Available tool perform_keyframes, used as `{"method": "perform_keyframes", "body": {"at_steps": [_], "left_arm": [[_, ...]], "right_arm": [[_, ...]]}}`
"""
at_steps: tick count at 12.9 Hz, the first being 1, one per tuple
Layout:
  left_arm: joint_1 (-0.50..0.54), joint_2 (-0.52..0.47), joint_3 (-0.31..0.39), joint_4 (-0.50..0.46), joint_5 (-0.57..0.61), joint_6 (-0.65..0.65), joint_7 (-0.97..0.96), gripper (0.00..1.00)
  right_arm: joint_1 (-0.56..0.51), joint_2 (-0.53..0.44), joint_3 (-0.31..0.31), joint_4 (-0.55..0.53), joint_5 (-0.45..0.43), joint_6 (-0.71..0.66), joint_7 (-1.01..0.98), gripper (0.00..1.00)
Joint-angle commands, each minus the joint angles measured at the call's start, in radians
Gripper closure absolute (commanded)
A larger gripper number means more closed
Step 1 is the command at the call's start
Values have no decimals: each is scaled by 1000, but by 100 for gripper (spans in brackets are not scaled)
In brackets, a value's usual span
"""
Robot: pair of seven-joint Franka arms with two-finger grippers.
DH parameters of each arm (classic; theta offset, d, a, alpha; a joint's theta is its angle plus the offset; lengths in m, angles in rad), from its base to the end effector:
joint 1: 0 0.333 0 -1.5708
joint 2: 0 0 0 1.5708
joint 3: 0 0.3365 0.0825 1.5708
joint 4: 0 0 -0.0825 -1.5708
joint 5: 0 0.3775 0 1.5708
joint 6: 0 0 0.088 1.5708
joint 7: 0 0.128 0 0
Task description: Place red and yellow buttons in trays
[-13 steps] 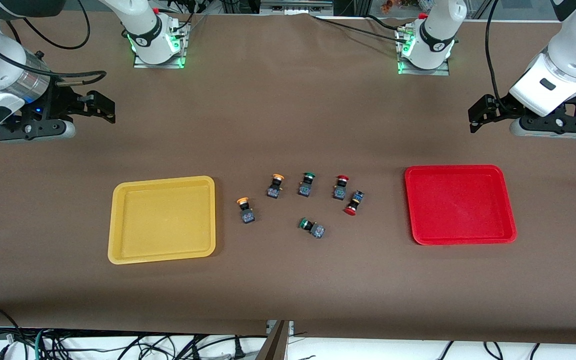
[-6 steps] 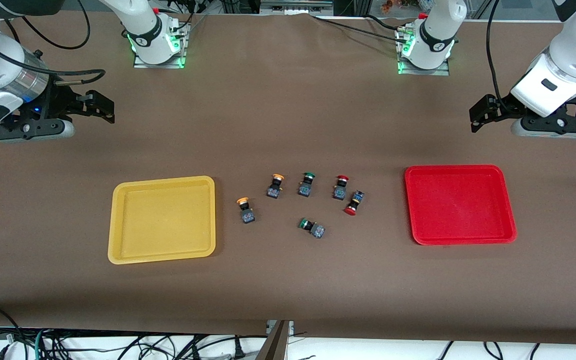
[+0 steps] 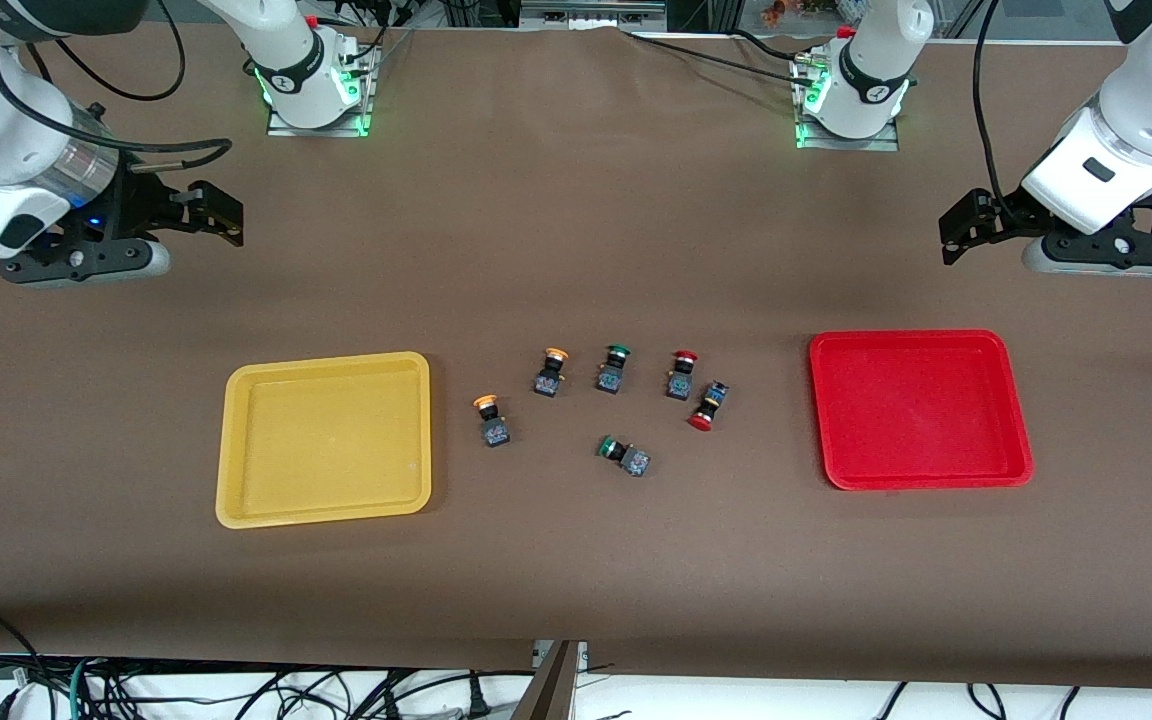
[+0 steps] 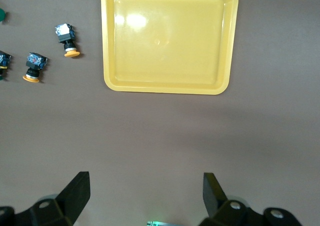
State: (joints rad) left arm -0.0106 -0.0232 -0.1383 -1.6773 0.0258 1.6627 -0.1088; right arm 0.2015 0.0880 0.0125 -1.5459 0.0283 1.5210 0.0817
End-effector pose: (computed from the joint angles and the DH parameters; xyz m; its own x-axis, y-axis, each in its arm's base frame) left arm 0.5412 -0.0789 0.5948 0.9990 -0.0425 0.0114 -0.0421 -0.9987 -0.0278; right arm 0.5531 0.1237 0.5824 0.9846 0.1320 -0.1147 0.1306 -0.9912 -0.0201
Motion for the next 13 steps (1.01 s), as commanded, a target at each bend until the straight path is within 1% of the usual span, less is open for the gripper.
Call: {"method": "perform_keyframes", "body": {"at_steps": [1, 13], "left_arm": [[4, -18, -3, -13, 20, -8, -2, 0], [4, -17, -3, -12, 20, -8, 6, 0]], "right_arm": [[18, 4, 3, -2, -13, -1, 3, 0], [29, 13, 3, -5, -7, -2, -11, 0]]}}
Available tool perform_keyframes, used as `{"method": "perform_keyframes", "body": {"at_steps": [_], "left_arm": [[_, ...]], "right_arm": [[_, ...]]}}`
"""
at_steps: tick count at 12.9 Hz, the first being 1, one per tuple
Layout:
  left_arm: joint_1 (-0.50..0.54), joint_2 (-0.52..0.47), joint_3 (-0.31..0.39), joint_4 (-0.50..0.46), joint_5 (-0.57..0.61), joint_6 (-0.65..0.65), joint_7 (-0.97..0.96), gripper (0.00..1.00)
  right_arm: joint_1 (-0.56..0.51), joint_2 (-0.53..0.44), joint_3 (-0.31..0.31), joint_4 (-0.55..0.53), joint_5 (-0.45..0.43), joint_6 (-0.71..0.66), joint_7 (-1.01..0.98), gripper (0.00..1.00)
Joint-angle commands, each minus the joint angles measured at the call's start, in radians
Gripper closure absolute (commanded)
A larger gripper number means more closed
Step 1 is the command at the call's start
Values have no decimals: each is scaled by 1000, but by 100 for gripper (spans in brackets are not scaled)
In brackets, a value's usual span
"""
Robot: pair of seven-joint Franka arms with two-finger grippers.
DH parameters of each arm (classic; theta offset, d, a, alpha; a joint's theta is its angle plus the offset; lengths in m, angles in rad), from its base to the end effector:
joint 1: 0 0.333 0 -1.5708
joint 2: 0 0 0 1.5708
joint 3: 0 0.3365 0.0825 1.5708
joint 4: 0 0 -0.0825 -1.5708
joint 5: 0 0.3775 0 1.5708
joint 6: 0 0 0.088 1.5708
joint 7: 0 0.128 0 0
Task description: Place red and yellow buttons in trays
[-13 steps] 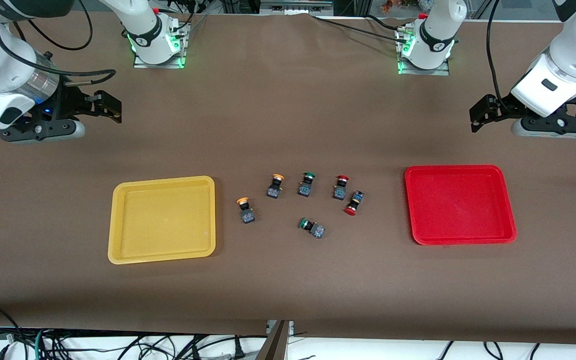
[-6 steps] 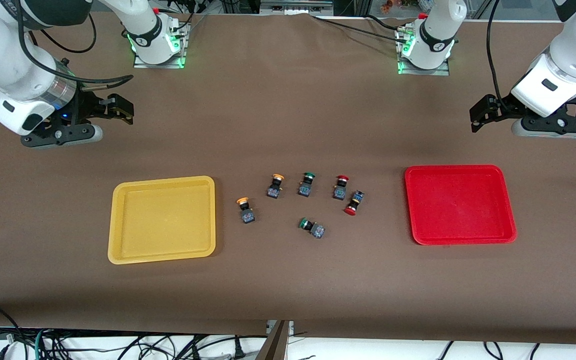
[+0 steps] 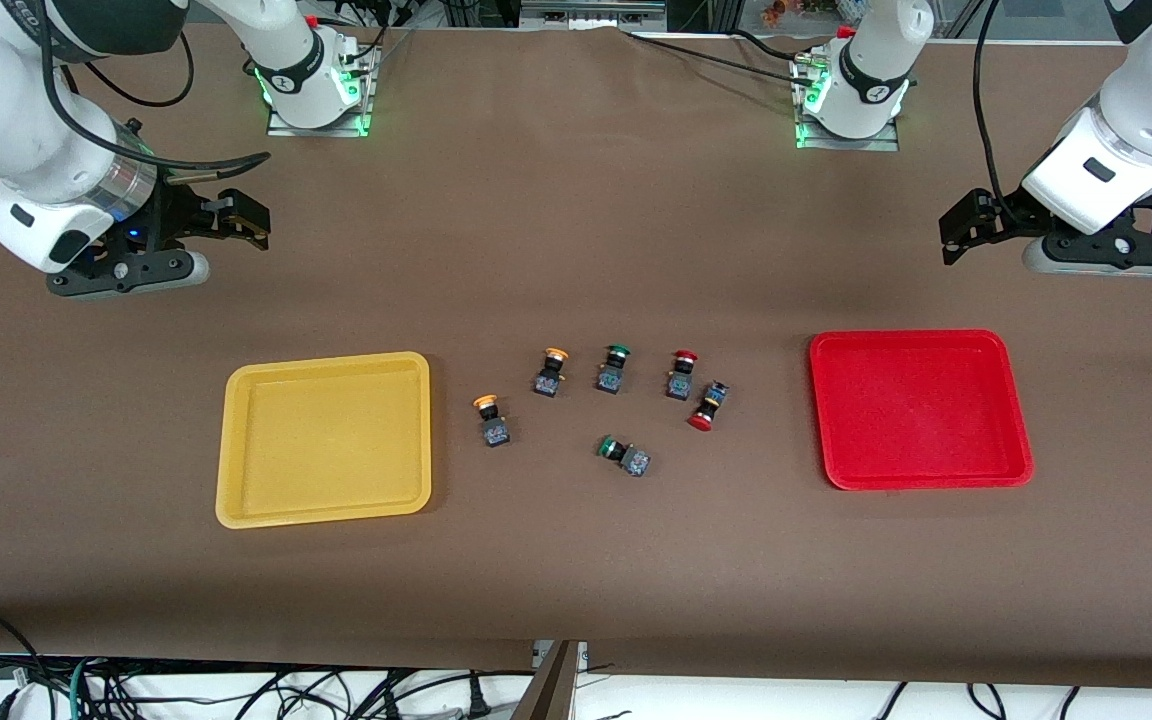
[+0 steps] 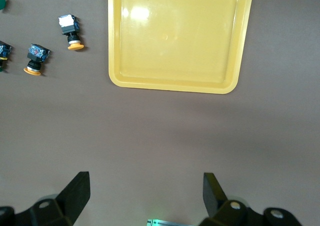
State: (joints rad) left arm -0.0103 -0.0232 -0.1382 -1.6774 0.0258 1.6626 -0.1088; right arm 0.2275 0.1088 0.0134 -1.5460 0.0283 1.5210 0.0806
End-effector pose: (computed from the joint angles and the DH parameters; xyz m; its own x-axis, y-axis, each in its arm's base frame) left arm 0.5412 -0.0787 0.5948 0.9991 -0.0421 0.0112 -0.0418 -0.9987 -0.0279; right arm 0.5545 0.1397 0.5706 0.9780 0.1590 -0.1353 0.1579 -0.9873 -0.0188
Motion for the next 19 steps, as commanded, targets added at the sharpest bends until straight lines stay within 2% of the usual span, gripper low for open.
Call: {"method": "perform_keyframes", "body": {"at_steps": [1, 4, 6, 9, 13, 17, 19], "left_arm": [[4, -17, -3, -12, 20, -7, 6, 0], [4, -17, -3, -12, 20, -7, 6, 0], [4, -17, -3, -12, 20, -7, 6, 0], [4, -17, -3, -12, 20, -7, 6, 0], [4, -17, -3, -12, 20, -7, 6, 0], [4, -17, -3, -12, 14, -7, 6, 0], [-5, 6, -4, -10, 8, -17, 12, 0]], "right_arm": [[3, -8, 2, -5, -7, -4, -10, 0], [3, -2, 2, -6, -1, -2, -28, 0], [3, 28, 0, -3, 50, 8, -58, 0], [61, 100, 2, -3, 68, 109, -50, 0], [153, 288, 2, 10, 68, 345, -38, 0], [234, 567, 2, 134, 65, 631, -41, 0], [248, 646, 2, 145, 67, 749, -41, 0]]}}
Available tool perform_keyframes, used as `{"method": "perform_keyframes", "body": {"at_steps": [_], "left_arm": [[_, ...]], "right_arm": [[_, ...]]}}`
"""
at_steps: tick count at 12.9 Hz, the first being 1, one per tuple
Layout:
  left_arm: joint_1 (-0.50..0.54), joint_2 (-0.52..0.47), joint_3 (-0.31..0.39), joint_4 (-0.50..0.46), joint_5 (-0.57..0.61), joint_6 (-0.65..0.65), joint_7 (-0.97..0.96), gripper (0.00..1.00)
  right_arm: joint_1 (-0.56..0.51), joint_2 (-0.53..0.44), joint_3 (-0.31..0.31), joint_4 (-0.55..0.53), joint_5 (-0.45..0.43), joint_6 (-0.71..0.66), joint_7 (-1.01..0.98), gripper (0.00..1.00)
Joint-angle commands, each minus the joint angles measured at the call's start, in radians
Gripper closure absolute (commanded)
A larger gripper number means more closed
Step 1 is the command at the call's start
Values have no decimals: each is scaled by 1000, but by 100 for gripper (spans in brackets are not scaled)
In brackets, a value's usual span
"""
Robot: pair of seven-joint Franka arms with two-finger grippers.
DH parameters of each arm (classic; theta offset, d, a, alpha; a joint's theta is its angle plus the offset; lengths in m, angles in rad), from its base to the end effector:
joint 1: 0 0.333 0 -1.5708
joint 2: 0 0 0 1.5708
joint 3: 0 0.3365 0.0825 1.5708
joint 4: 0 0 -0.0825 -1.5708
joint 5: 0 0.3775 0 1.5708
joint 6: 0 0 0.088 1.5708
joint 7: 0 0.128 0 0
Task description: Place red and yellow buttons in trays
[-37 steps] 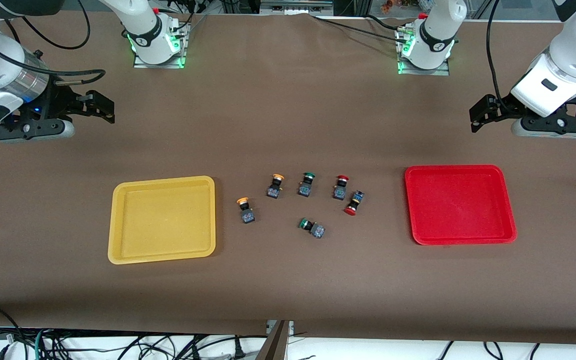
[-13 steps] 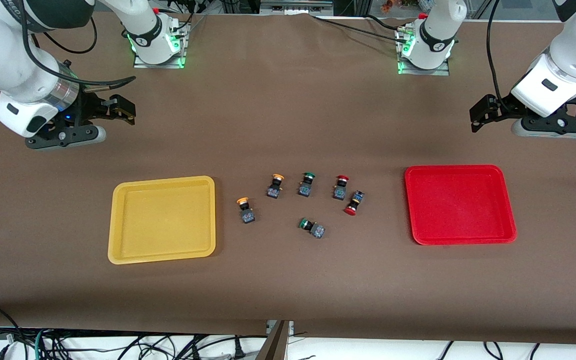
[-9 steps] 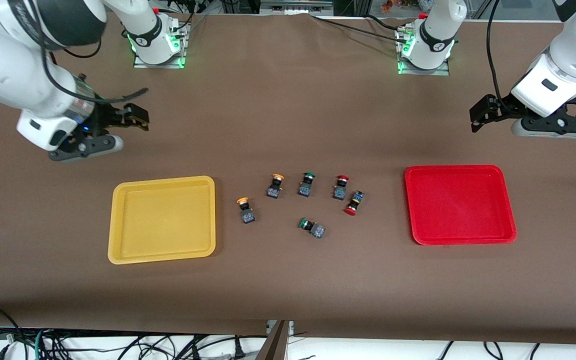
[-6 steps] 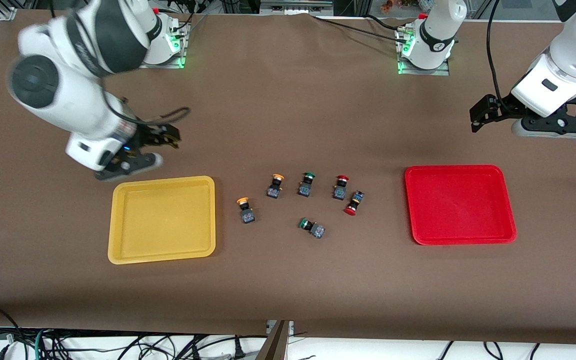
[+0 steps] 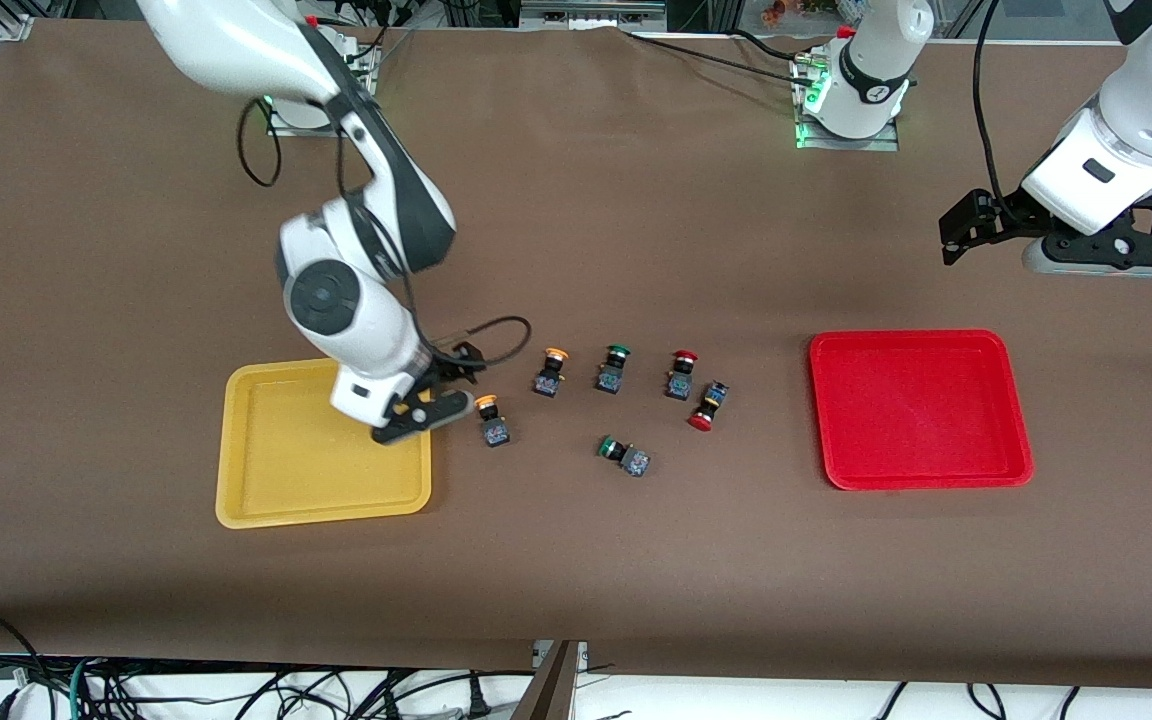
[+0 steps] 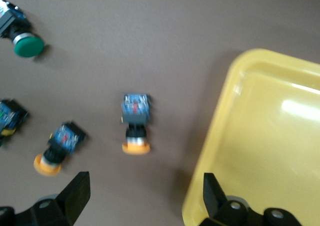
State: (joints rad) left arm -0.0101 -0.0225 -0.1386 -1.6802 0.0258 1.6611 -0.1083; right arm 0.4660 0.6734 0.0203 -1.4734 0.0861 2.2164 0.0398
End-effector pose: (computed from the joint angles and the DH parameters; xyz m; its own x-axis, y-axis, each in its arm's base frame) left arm 0.5409 -0.0787 0.5929 0.9991 -0.0427 0.0062 -0.0425 -0.9987 -0.0283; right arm 0.6470 0.3438 0.2869 0.9233 0.3789 0.0637 0.3833 -0.9195 -0.0873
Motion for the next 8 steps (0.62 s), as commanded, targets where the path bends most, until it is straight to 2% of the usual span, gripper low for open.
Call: {"method": "perform_keyframes", "body": {"at_steps": [1, 4, 6, 7, 8], "left_arm": [[-11, 19, -4, -9, -9, -33, 12, 0], [-13, 201, -62, 13, -32, -23, 6, 0], [-39, 315, -70, 63, -32, 96, -2, 0], [-68, 379, -70, 82, -32, 168, -5, 0], [-83, 432, -70, 85, -32, 246, -7, 0]], "right_arm": [[16, 113, -5, 71, 11, 104, 2, 0], [51, 185, -5, 70, 7, 213, 14, 1], [54, 222, -5, 70, 9, 276, 49, 2], [59, 228, -5, 68, 4, 296, 49, 8], [59, 229, -5, 64, 3, 301, 45, 22]]}}
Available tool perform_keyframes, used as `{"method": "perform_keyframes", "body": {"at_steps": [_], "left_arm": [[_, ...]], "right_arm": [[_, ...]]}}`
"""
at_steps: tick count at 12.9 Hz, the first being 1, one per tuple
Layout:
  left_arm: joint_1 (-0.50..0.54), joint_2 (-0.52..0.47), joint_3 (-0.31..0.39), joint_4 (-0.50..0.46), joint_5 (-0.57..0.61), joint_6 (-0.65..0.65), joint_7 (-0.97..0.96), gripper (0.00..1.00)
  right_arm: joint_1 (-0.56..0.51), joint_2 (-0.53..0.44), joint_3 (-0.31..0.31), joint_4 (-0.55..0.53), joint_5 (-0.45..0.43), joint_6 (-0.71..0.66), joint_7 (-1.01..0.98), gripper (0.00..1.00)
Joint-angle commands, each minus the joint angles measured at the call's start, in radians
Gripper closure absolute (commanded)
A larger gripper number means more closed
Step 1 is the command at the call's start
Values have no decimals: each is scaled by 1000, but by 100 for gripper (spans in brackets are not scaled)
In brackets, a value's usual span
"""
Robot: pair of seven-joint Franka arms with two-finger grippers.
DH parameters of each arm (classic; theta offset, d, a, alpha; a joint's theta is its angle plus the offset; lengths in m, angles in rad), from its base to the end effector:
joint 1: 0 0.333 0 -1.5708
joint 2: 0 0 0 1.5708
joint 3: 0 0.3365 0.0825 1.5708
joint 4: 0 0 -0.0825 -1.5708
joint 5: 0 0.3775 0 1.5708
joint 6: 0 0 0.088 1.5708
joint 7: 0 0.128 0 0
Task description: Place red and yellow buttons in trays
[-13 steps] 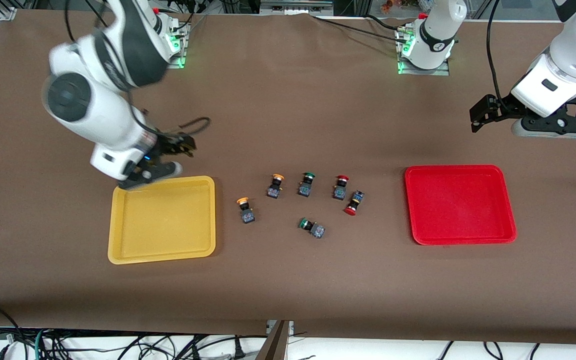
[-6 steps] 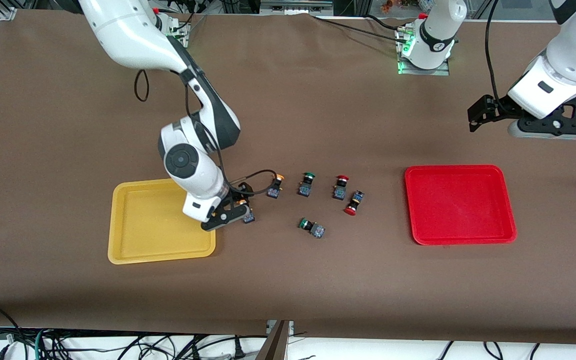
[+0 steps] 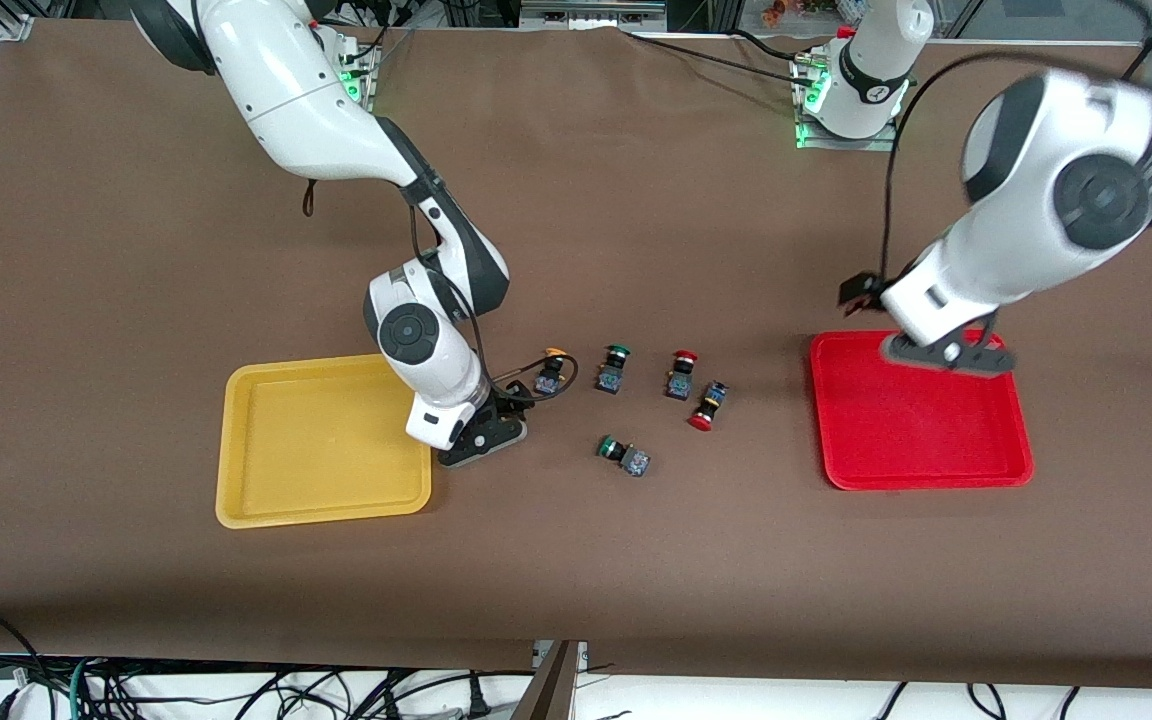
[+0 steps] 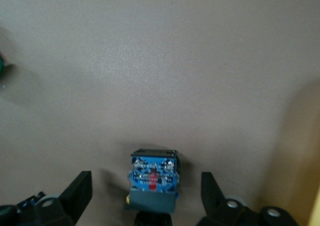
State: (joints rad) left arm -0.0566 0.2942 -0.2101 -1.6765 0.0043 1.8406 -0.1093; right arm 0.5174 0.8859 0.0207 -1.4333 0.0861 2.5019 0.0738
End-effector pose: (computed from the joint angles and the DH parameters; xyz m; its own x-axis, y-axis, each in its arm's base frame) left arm 0.6073 -0.1540 0.4254 0.9795 -0.1546 -0.1288 -0.1503 -0.9877 0.0427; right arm 0.6500 0.3848 0.1758 0.9138 0.3679 0.1722 0.3867 -0.9176 -0.0919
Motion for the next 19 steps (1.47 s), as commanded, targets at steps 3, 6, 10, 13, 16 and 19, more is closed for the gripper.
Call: {"method": "perform_keyframes", "body": {"at_steps": [3, 6, 10, 13, 16, 19], "left_arm": [[-81, 225, 1, 75, -10, 265, -62, 0], [-111, 315, 1, 60, -10, 391, -93, 0], [-175, 391, 3, 20, -7, 510, -98, 0], [-177, 413, 3, -20, -7, 594, -98, 0], [-177, 433, 1, -20, -6, 597, -98, 25], [-178, 436, 1, -22, 2, 597, -96, 66]], "right_arm": [[-10, 2, -7, 25, 14, -45, 3, 96], [-36, -97, -10, 34, 43, -266, -2, 100], [-154, -177, -31, 57, 18, -460, -232, 100], [-250, -154, -97, 7, 41, -393, -386, 100], [-264, -101, -88, 7, 90, -307, -376, 97], [-275, -102, -90, 8, 89, -307, -394, 0]]}}
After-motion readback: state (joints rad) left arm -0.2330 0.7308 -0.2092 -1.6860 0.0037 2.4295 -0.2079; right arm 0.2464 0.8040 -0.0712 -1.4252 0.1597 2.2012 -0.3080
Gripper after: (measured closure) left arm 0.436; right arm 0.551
